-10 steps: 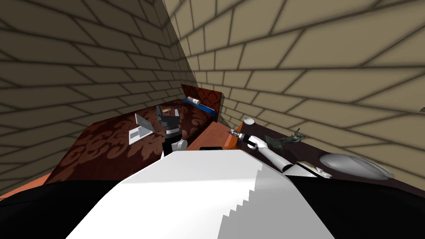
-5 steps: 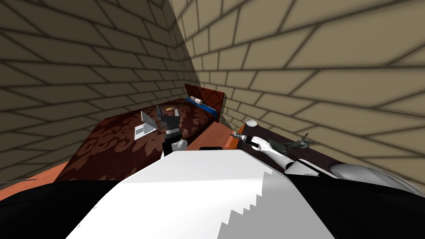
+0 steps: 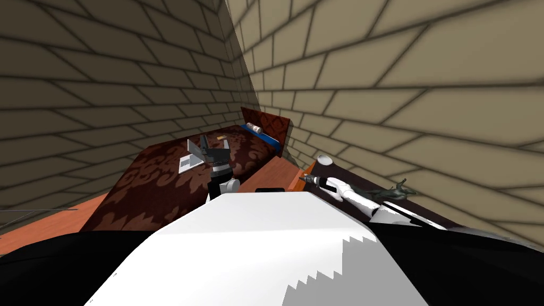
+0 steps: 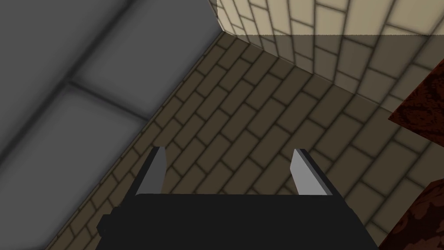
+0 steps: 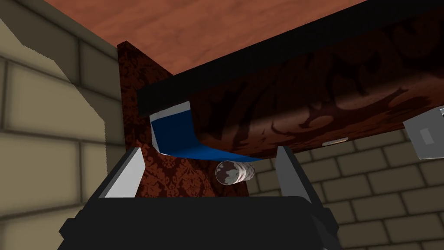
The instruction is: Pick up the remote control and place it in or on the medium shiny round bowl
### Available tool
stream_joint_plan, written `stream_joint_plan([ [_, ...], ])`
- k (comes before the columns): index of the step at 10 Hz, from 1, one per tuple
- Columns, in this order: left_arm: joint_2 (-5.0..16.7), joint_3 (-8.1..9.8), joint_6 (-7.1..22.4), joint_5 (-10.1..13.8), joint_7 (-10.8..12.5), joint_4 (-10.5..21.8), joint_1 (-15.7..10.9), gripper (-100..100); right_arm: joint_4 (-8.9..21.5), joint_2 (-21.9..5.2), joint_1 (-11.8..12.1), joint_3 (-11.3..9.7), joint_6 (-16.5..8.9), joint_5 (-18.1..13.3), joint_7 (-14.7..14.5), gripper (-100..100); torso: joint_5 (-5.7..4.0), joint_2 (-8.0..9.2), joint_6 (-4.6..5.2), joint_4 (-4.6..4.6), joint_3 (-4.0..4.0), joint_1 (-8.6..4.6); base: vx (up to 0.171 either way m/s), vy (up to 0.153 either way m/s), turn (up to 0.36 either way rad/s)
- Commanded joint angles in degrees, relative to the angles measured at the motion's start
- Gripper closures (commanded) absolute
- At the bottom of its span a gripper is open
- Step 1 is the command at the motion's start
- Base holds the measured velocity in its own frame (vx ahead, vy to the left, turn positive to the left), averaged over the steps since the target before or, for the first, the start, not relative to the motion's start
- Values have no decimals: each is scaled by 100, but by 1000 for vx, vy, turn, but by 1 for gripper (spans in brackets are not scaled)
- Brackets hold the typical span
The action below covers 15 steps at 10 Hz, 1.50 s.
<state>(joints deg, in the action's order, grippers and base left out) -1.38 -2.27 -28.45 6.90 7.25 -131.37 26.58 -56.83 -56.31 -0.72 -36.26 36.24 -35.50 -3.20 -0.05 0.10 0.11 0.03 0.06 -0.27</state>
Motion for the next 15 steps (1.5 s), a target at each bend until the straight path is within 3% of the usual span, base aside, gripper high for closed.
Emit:
stream_joint_plan([
  [1, 0, 0, 0, 0, 0, 0, 0, 0, 286, -115, -105, -286, -72, -188, -36, -100, 0, 0, 0, 0, 0, 0, 6, -69, 130],
  [4, 0, 0, 0, 0, 0, 0, -1, 0, 620, -212, -160, -624, -95, -328, -94, -100, 0, -1, -3, 0, -1, -3, -2, -65, 110],
  [5, 0, 0, 0, 0, 0, 0, 0, 0, 879, -293, -206, -847, -119, -463, -151, -100, 0, 2, 1, 0, 1, 0, -29, -78, 123],
  [7, 0, 0, 0, 0, 0, 0, 0, 0, 879, -293, -206, -888, -119, -463, -151, -100, -1, 6, 2, 1, 3, -3, -3, -50, 26],
  [9, 0, 0, 0, 0, 0, 0, 0, 0, 1344, -406, -273, -1288, -166, -715, -259, -100, 3, -1, -1, 0, -1, 8, -3, -70, 149],
  [10, 0, 0, 0, 0, 0, 0, 0, 0, 1344, -406, -273, -1393, -166, -715, -259, -100, 0, 2, -2, 1, 1, -9, -16, -89, 92],
  [11, 0, 0, 0, 0, 0, 0, 0, 0, 1533, -441, -294, -1625, -188, -829, -309, -100, -3, 3, 0, 1, 2, -8, -8, -105, 96],
  [12, 0, 0, 0, 0, 0, 0, 0, 0, 1547, -441, -294, -1630, -188, -829, -309, -100, -3, 2, 1, 1, 1, -15, -18, -74, 53],
  [15, 0, 0, 0, 0, 0, 0, 0, 0, 2025, -479, -307, -2226, -240, -1117, -437, -100, -1, 11, 1, 2, 6, -6, -34, -83, 117],
])
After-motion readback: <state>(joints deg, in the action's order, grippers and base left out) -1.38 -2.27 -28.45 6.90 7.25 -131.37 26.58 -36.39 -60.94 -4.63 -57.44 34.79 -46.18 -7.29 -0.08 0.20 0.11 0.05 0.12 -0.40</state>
